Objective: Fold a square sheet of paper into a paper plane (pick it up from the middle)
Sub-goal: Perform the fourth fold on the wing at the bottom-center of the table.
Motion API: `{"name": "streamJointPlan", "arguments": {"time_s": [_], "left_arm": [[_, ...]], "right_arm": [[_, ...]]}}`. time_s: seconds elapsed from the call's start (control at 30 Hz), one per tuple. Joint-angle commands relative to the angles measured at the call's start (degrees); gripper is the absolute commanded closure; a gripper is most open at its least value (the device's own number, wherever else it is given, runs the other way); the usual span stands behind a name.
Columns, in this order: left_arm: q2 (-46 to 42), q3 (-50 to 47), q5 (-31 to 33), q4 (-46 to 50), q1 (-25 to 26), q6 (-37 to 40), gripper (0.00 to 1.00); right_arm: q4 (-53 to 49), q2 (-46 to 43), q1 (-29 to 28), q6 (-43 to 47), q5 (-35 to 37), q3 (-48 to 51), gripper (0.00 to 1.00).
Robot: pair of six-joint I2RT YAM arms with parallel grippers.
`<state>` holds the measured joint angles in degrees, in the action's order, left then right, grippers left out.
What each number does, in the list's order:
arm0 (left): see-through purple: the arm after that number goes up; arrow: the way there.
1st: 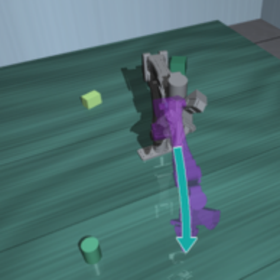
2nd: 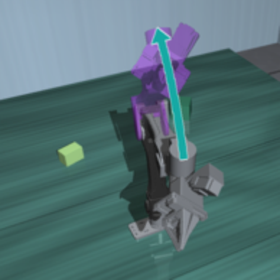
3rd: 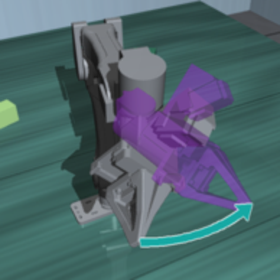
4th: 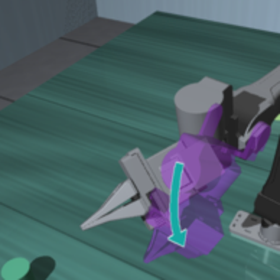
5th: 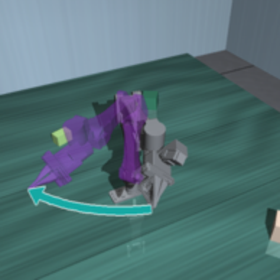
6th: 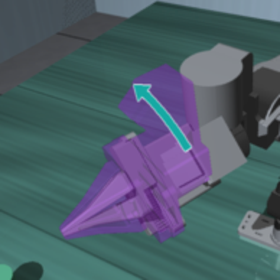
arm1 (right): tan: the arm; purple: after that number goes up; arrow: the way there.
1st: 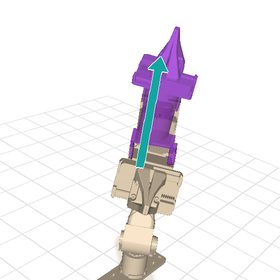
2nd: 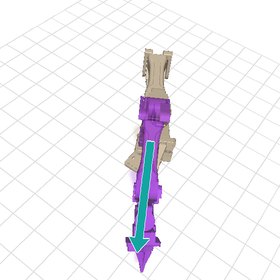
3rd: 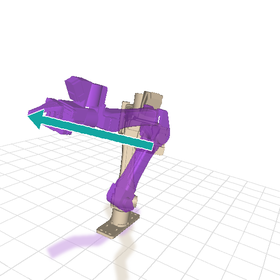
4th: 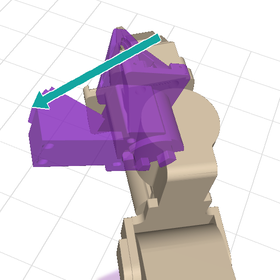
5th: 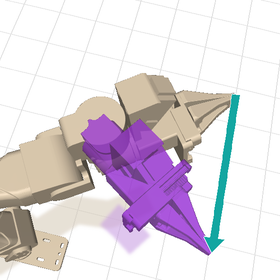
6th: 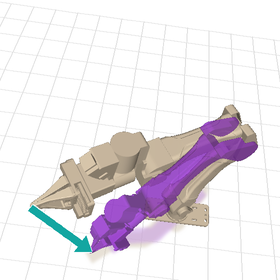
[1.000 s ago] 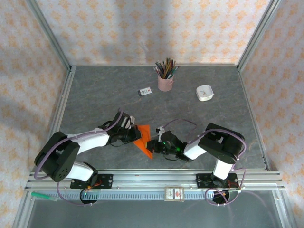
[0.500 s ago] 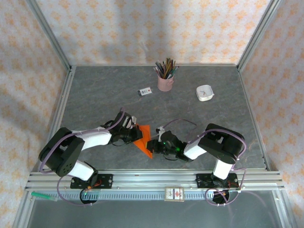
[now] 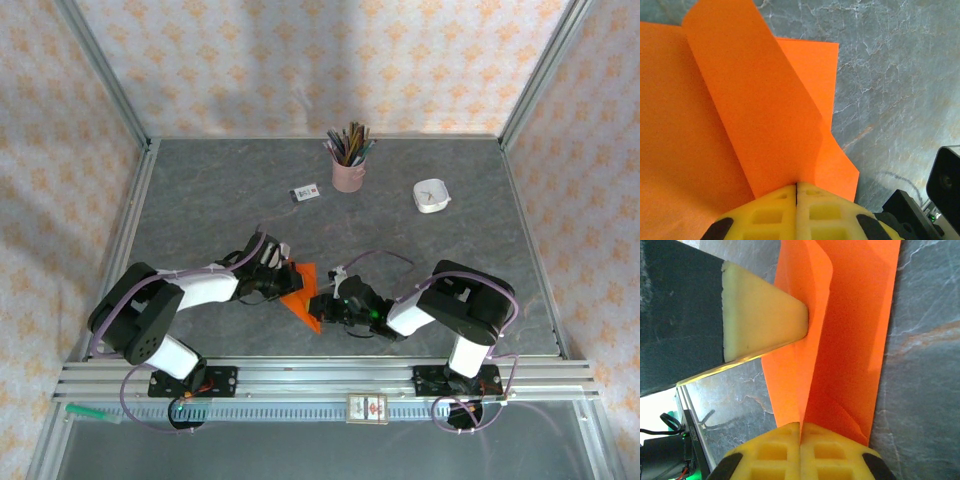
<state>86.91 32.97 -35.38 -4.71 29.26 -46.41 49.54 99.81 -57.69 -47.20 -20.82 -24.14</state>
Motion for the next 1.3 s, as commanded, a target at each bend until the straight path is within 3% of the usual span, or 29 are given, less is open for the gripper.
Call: {"name": "streamJointPlan", "arguments": {"time_s": [0.0,0.6,1.27], "left_arm": [[1.06,1.32,-0.05,-1.04,0.01,0.63,0.94],[3.43,0.91,0.42,-1.55,-0.02,1.39,0.94],[5.28,-0.80,3.30,0.18,-0.18,3.79,0.95]], "right_arm": [[-5.73,1.40,0.47,-0.09,3.02,0.59,0.98],[-6.20,1.72,0.39,-0.61,3.10,0.32,0.96],[-7.01,-4.12,0.47,-0.44,2.73,0.84,0.87]]}}
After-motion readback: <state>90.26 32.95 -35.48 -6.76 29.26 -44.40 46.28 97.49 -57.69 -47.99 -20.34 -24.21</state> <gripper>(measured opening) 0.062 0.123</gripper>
